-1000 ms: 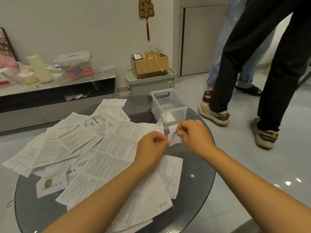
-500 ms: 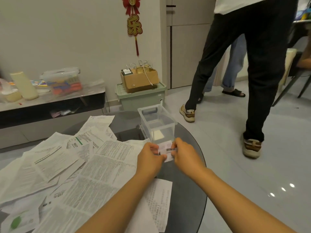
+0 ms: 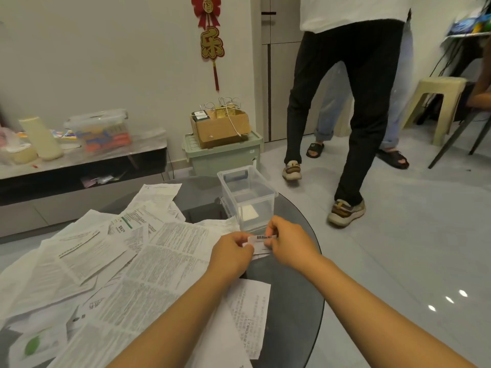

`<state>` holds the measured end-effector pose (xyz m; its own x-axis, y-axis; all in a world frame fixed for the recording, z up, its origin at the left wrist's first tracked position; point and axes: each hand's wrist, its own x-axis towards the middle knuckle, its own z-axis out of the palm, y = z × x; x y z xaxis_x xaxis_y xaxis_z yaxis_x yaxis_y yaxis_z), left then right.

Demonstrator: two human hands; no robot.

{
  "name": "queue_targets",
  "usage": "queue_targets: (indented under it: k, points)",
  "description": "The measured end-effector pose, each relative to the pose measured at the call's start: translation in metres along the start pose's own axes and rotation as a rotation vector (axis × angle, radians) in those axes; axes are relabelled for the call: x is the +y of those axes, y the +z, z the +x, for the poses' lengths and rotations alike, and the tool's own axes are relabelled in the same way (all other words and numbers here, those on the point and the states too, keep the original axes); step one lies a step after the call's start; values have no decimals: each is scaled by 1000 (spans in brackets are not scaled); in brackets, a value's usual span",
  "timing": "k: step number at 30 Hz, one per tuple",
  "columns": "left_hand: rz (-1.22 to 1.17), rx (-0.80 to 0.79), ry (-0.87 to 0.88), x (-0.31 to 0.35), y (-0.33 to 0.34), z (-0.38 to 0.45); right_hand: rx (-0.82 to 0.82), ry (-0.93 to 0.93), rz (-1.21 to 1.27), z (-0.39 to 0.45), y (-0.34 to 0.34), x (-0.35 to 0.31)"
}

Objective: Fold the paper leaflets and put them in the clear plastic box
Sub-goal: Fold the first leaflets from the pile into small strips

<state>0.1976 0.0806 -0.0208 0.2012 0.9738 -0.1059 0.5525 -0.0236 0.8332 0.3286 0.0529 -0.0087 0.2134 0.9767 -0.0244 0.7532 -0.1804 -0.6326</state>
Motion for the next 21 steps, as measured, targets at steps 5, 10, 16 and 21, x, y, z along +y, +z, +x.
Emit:
queue_targets:
  k: [5,10,16,21]
  points:
    - [56,-17,39,-1,1,-5,-55,-25,-24,0,-8,4]
    - [71,28,36,-3,1,-5,-79,-65,-117,-2,-11,4]
    - [13,60,28,-5,-1,-3,-50,-58,-65,-1,-9,5]
    - [-68,72,46,-3,-5,-8,-22,-56,58,-1,-5,2]
